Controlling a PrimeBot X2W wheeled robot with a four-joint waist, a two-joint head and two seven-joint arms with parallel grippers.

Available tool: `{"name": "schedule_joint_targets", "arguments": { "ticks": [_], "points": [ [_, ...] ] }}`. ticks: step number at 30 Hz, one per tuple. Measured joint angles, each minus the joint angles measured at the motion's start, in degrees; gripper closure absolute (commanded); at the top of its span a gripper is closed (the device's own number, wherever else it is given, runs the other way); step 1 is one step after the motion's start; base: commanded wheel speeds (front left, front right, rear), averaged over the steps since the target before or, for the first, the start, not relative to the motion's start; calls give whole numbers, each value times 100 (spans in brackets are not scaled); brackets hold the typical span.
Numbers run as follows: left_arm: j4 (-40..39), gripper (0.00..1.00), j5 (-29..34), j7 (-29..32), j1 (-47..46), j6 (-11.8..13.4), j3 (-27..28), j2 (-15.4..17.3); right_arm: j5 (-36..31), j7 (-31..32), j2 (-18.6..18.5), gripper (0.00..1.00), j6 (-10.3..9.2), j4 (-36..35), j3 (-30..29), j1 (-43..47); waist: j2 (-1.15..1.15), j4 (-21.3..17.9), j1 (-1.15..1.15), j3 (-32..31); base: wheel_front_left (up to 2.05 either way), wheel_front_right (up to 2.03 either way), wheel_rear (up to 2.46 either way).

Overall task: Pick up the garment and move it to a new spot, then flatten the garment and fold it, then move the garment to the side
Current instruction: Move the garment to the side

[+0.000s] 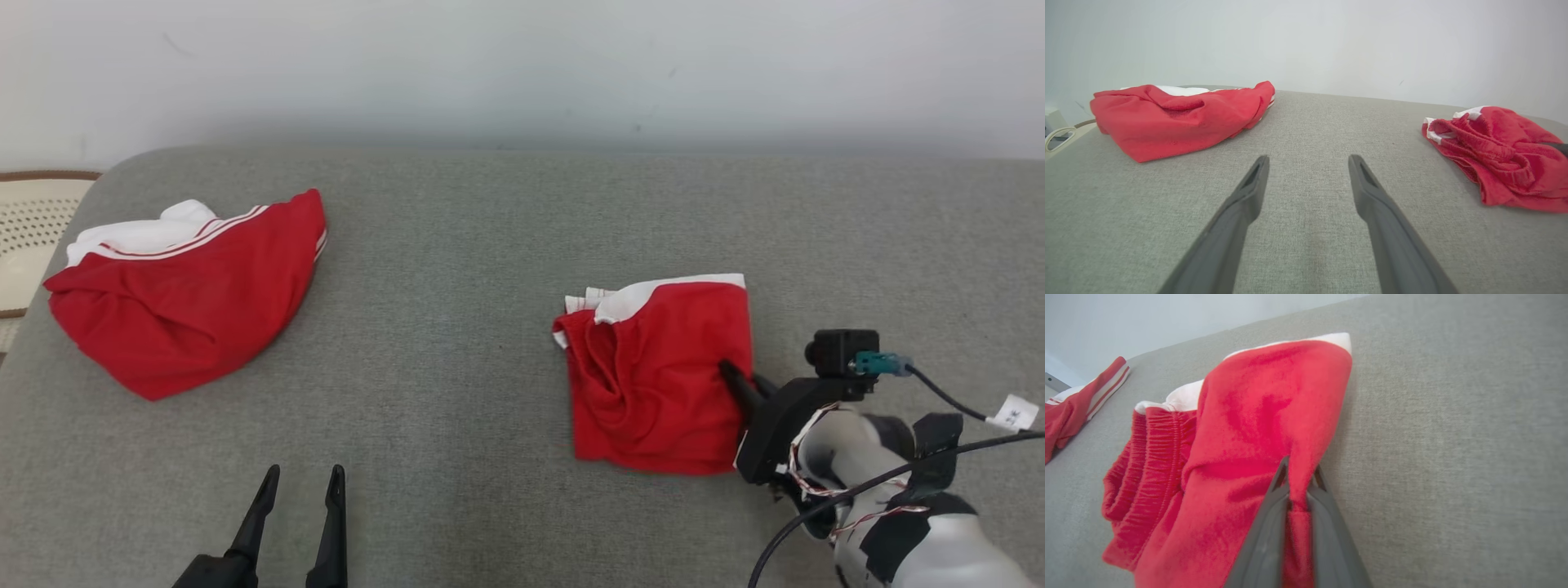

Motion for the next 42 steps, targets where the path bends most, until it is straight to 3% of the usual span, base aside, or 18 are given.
{"name": "schedule_joint_targets", "arguments": {
  "ticks": [8,20,42],
  "points": [
    [-141,0,91,0,-44,-77,58,5,-275,-20,-534,100,0,16,248,-590,0,-308,0,141,0,0,0],
    [-541,0,290,0,-467,-160,198,170,-723,103,-1385,100,0,158,723,-1774,1,-616,1,855,0,0,0],
    [-1719,0,464,9,-617,-30,402,522,-779,212,-2652,100,2,370,1063,-3066,1,-873,1,2034,0,0,0]
  ]
}}
